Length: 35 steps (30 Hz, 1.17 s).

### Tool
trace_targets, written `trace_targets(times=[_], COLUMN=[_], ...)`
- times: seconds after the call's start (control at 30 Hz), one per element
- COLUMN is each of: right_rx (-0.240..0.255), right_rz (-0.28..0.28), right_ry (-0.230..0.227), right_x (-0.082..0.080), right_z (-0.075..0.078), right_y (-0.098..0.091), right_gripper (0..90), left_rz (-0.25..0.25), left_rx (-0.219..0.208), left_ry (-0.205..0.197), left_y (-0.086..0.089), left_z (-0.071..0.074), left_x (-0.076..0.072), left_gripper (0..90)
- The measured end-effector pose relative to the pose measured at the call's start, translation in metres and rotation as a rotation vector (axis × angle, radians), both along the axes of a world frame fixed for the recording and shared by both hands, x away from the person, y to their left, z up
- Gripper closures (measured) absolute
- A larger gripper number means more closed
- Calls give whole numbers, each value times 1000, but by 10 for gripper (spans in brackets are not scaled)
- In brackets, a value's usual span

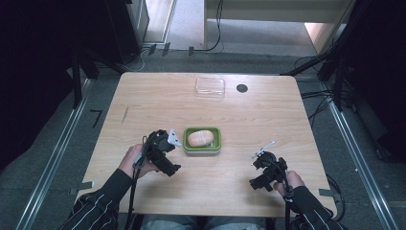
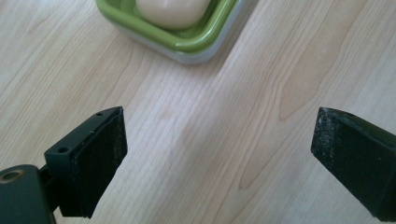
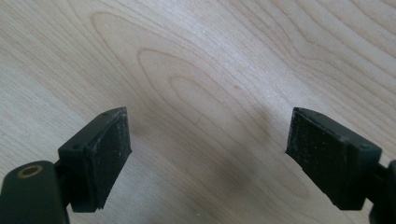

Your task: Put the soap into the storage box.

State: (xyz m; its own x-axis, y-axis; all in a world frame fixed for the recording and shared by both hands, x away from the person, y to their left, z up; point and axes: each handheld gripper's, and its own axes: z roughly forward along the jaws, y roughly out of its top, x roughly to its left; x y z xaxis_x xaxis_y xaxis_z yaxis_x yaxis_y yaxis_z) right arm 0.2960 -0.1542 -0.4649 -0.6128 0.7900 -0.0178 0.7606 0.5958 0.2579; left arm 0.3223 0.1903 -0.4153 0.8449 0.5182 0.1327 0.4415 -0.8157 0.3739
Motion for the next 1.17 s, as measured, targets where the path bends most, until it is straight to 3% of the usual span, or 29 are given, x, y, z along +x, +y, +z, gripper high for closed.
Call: trace_targets(times=[0.43,0.63,1.17], right_rx=[-2,-2,-9], right_rz=[-1,-4,0], right_ry=[-2,-3,-3], right_x=[0,0,0], right_z=[0,0,0], right_y=[0,-1,-2], right_gripper=[142,142,141], left_rz=[21,28,33], left_rx=[18,19,44], left_ry=[12,9,48], left_y=[18,22,30], left_z=[-8,-9,-18], left_x=[-19,-23,-33], left_gripper=[39,38,37])
